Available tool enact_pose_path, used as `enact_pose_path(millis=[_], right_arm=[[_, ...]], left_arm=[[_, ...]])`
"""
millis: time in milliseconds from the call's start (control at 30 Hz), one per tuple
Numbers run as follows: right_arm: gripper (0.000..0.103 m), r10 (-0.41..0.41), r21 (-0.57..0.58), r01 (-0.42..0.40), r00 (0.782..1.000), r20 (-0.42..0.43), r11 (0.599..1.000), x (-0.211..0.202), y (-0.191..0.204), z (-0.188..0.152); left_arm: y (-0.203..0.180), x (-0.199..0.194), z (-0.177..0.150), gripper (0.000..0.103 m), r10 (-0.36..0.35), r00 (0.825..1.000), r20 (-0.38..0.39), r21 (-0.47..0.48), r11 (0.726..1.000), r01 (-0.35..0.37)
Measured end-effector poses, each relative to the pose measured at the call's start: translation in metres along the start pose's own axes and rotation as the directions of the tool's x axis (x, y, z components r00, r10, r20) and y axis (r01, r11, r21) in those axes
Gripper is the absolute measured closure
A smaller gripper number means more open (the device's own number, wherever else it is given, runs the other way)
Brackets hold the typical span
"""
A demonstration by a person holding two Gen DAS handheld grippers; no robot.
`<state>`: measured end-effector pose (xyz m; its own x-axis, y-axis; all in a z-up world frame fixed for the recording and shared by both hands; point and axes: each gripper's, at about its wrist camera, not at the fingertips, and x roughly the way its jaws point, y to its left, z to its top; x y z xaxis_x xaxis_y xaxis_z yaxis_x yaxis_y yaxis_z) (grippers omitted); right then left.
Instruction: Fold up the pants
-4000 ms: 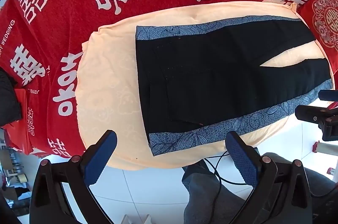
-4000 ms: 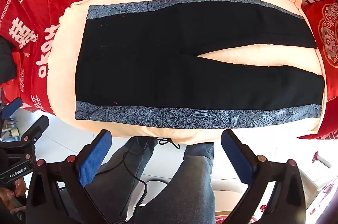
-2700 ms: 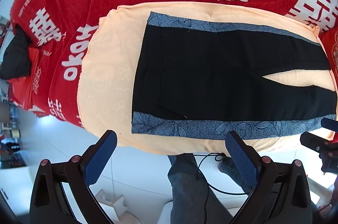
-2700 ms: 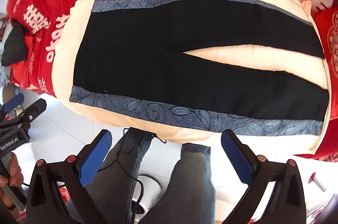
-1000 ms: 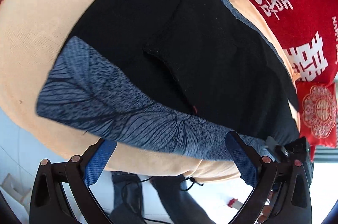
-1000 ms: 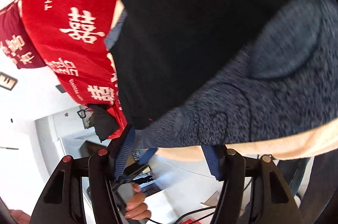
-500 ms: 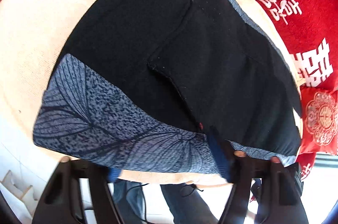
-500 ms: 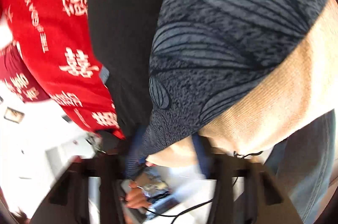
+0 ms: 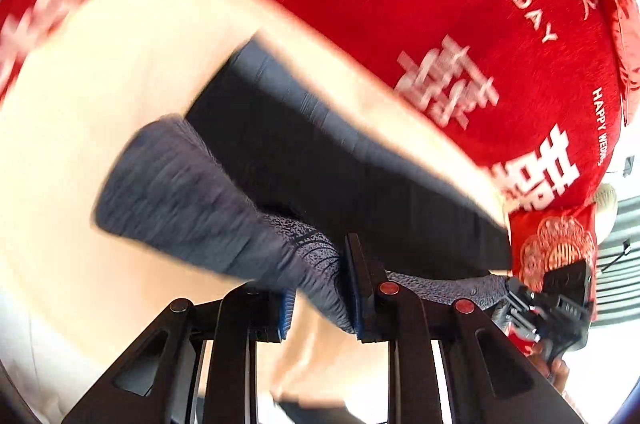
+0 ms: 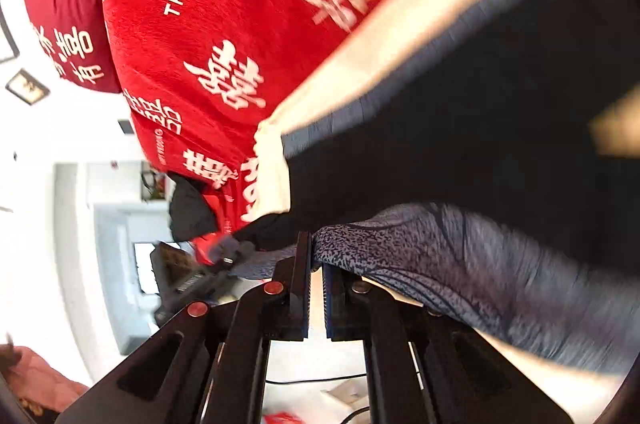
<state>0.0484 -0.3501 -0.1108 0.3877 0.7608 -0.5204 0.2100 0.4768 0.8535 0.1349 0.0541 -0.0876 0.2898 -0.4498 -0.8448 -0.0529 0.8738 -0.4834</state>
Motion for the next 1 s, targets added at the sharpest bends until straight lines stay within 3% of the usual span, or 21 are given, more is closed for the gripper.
enact_pose_path(millis=[133,200,267,300,367,433,467,500,567,600,667,700,767,800,833,867,900,1000], right_arm=[[0.096,-0.073,-0.047,0.071,0.996,-0.051,0.996,0.037,-0.006,0.086],[0.095,-0.115,-0.054,0.111,0.99,-0.081,0.992,0.057,-0.019,0.114],[0.094,-0.178,-0.064,0.171,0.977,-0.119,0.983,0.085,-0.038,0.139],[0.094,-0.208,-0.062,0.201,0.968,-0.14,0.978,0.097,-0.05,0.147],[0.093,-0.263,-0.057,0.257,0.951,-0.165,0.965,0.113,-0.067,0.154],[0.093,-0.276,-0.036,0.274,0.947,-0.165,0.961,0.118,-0.073,0.159],[0.084,-0.276,-0.033,0.274,0.946,-0.168,0.961,0.117,-0.071,0.159],[0.061,-0.271,-0.042,0.267,0.948,-0.165,0.963,0.114,-0.064,0.159],[0.029,-0.288,-0.109,0.274,0.946,-0.146,0.956,0.106,-0.038,0.155],[0.028,-0.313,-0.162,0.292,0.941,-0.126,0.943,0.103,-0.02,0.151],[0.031,-0.348,-0.285,0.31,0.933,-0.091,0.907,0.102,0.007,0.139],[0.048,-0.366,-0.324,0.32,0.926,-0.091,0.89,0.106,0.014,0.135],[0.068,-0.444,-0.411,0.363,0.888,-0.12,0.836,0.129,0.017,0.126],[0.068,-0.486,-0.438,0.39,0.864,-0.131,0.81,0.144,0.012,0.125],[0.068,-0.517,-0.45,0.413,0.846,-0.133,0.792,0.153,0.005,0.128],[0.075,-0.537,-0.459,0.431,0.834,-0.127,0.777,0.158,-0.003,0.132],[0.086,-0.548,-0.465,0.444,0.829,-0.111,0.766,0.16,-0.009,0.138],[0.083,-0.548,-0.39,0.5,0.836,-0.015,0.773,0.14,-0.012,0.162]], left_arm=[[-0.021,0.044,0.064,0.079,0.075,0.996,0.056,0.061,0.995,-0.078],[-0.023,0.078,0.086,0.075,0.151,0.986,0.065,0.087,0.984,-0.156],[-0.014,0.109,0.098,0.053,0.251,0.966,0.066,0.087,0.963,-0.256],[-0.011,0.122,0.105,0.035,0.306,0.95,0.058,0.077,0.948,-0.309],[-0.001,0.144,0.115,0.032,0.422,0.906,0.013,0.041,0.906,-0.422],[0.009,0.142,0.119,0.032,0.45,0.893,-0.002,0.002,0.893,-0.45],[0.011,0.133,0.12,0.032,0.447,0.895,0.007,-0.014,0.895,-0.447],[0.012,0.122,0.119,0.032,0.447,0.895,0.016,-0.019,0.895,-0.446],[0.008,0.105,0.115,0.032,0.466,0.884,0.031,-0.002,0.885,-0.466],[0.004,0.098,0.11,0.032,0.471,0.881,0.033,0.018,0.881,-0.472],[-0.006,0.099,0.101,0.032,0.468,0.883,0.018,0.063,0.881,-0.469],[-0.01,0.107,0.098,0.032,0.46,0.888,0.001,0.084,0.885,-0.459],[-0.016,0.126,0.088,0.032,0.458,0.888,-0.042,0.118,0.885,-0.451],[-0.019,0.139,0.084,0.032,0.462,0.885,-0.06,0.125,0.883,-0.452],[-0.022,0.152,0.079,0.028,0.495,0.867,-0.052,0.139,0.863,-0.485],[-0.026,0.159,0.076,0.023,0.533,0.846,-0.019,0.157,0.837,-0.524],[-0.029,0.164,0.074,0.015,0.542,0.84,0.011,0.168,0.827,-0.536],[-0.032,0.168,0.073,0.013,0.557,0.83,0.027,0.181,0.814,-0.552]])
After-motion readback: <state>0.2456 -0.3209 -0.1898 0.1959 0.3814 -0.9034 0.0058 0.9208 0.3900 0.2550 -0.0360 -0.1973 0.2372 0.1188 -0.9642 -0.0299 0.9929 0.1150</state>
